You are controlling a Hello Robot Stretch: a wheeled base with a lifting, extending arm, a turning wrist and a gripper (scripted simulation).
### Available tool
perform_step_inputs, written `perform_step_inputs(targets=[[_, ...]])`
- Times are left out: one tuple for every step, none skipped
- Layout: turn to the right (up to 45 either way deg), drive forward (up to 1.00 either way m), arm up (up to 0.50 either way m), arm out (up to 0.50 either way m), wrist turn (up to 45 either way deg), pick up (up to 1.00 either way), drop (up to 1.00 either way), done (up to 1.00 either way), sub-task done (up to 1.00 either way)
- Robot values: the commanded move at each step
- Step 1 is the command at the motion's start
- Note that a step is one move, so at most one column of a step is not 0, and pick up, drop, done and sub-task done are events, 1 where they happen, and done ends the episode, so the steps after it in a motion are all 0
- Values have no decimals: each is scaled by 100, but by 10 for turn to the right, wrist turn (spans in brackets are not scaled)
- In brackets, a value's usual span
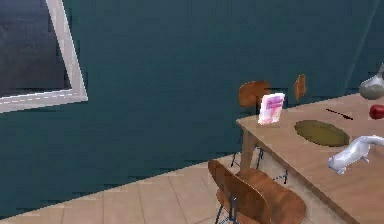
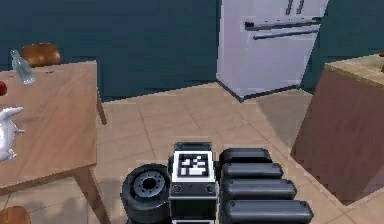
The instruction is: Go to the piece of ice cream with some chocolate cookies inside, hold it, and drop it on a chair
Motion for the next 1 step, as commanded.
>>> perform_step_inputs(targets=[[60, 0, 0, 0, 0, 0, 0, 0, 0]])
